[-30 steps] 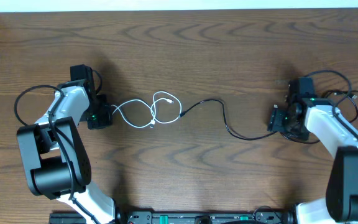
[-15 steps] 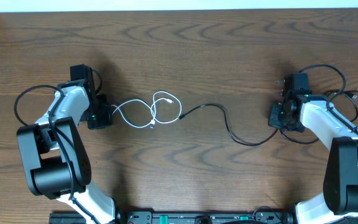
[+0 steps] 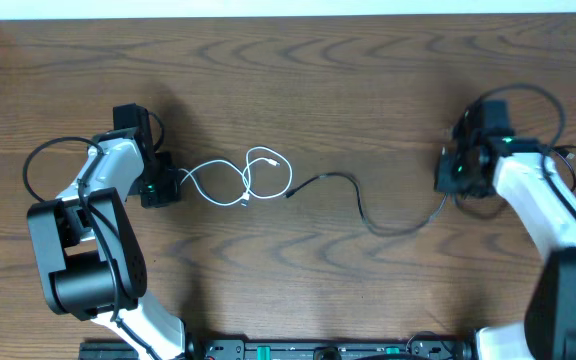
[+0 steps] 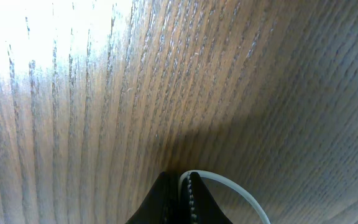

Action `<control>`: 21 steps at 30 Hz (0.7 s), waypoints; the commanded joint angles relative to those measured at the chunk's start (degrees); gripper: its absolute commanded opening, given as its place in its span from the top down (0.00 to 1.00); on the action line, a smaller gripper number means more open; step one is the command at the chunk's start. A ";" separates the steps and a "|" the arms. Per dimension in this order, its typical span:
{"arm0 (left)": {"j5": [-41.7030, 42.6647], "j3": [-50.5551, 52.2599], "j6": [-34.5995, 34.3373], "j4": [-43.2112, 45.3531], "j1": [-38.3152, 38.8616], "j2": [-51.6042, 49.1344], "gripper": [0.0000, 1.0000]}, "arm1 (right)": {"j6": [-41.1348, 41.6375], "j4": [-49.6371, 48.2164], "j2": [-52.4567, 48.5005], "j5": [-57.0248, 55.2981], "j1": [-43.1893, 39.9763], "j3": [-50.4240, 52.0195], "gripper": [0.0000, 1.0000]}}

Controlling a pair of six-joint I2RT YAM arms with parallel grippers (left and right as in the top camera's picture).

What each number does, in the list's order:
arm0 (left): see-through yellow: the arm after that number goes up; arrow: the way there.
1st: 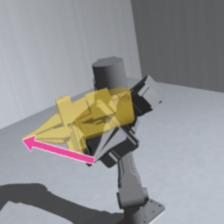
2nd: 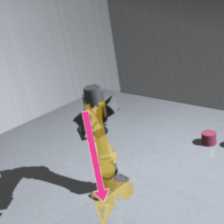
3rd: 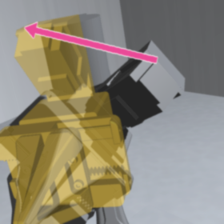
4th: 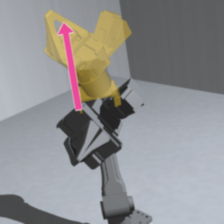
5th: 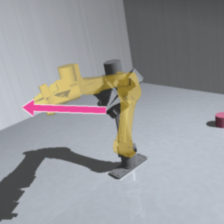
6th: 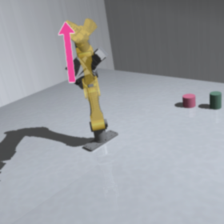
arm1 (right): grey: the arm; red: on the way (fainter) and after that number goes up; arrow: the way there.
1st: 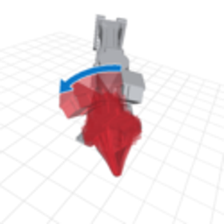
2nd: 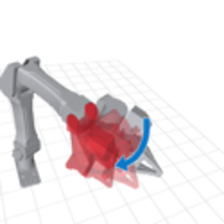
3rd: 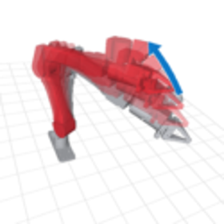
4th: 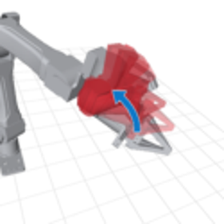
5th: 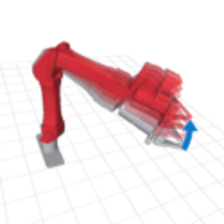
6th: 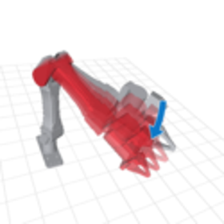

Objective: Untangle cables

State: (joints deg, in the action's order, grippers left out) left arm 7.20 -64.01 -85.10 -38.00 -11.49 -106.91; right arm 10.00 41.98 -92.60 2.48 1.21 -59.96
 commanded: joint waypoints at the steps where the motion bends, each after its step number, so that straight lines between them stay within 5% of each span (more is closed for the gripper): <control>1: -1.18 0.48 0.33 -0.74 -0.33 -0.48 0.93 | -4.09 -0.81 6.23 0.68 0.09 -3.80 0.99; 16: -1.18 0.48 0.33 -0.74 -0.33 -0.48 0.92 | -4.35 -10.69 22.77 -3.54 -7.89 -9.27 0.99; 21: -1.18 0.48 0.33 -0.74 -0.33 -0.48 0.92 | -4.52 -11.08 23.58 -13.05 -10.67 -9.25 0.99</control>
State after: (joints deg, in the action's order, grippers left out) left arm 7.18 -64.01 -85.10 -38.00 -11.49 -106.91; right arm 6.39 30.61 -69.19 -3.18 -8.01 -67.88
